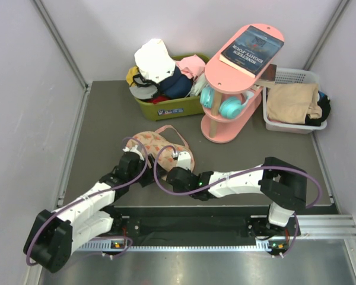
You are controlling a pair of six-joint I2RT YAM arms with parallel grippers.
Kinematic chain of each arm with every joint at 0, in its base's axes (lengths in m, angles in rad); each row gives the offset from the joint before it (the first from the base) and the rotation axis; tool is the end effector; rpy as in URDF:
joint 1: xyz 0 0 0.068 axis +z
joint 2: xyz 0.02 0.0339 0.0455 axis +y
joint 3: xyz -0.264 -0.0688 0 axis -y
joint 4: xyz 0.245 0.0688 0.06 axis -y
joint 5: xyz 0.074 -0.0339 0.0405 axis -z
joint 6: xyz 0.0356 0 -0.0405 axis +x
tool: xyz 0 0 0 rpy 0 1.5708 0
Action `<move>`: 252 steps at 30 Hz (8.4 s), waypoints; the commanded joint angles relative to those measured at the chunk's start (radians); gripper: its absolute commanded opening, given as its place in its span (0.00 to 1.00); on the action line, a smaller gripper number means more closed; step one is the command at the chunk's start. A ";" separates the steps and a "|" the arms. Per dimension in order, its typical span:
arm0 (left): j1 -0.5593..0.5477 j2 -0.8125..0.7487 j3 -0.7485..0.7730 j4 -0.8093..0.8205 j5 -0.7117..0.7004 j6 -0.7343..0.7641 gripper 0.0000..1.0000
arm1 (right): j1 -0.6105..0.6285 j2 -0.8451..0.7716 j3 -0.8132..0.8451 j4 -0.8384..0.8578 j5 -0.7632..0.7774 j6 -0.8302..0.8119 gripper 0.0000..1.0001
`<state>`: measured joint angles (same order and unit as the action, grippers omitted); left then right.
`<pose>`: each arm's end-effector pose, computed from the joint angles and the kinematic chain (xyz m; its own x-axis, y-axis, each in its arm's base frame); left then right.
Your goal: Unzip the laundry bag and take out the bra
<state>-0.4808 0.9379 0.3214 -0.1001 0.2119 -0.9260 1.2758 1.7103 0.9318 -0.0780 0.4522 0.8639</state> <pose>0.1566 -0.0901 0.1622 -0.8238 -0.4516 -0.3428 -0.1092 0.7197 -0.6857 0.1145 0.3234 0.1655 -0.7338 -0.0624 -0.6765 -0.3379 0.8974 0.2837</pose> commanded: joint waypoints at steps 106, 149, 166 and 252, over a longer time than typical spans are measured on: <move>0.008 -0.088 0.001 0.060 -0.132 0.058 0.00 | 0.071 -0.015 -0.017 0.207 -0.116 0.006 0.00; 0.024 -0.292 -0.004 -0.250 -0.184 0.116 0.73 | 0.049 0.091 0.153 0.211 -0.145 -0.128 0.00; 0.025 -0.274 -0.028 -0.222 -0.201 0.121 0.00 | 0.046 0.074 0.133 0.201 -0.122 -0.118 0.00; 0.018 -0.225 -0.001 -0.323 -0.249 0.016 0.25 | 0.017 0.061 0.147 0.219 -0.135 -0.123 0.00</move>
<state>-0.4599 0.6949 0.3305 -0.4732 -0.0162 -0.9222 1.2995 1.8004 1.0698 0.0898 0.2863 0.7418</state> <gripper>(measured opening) 0.368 0.005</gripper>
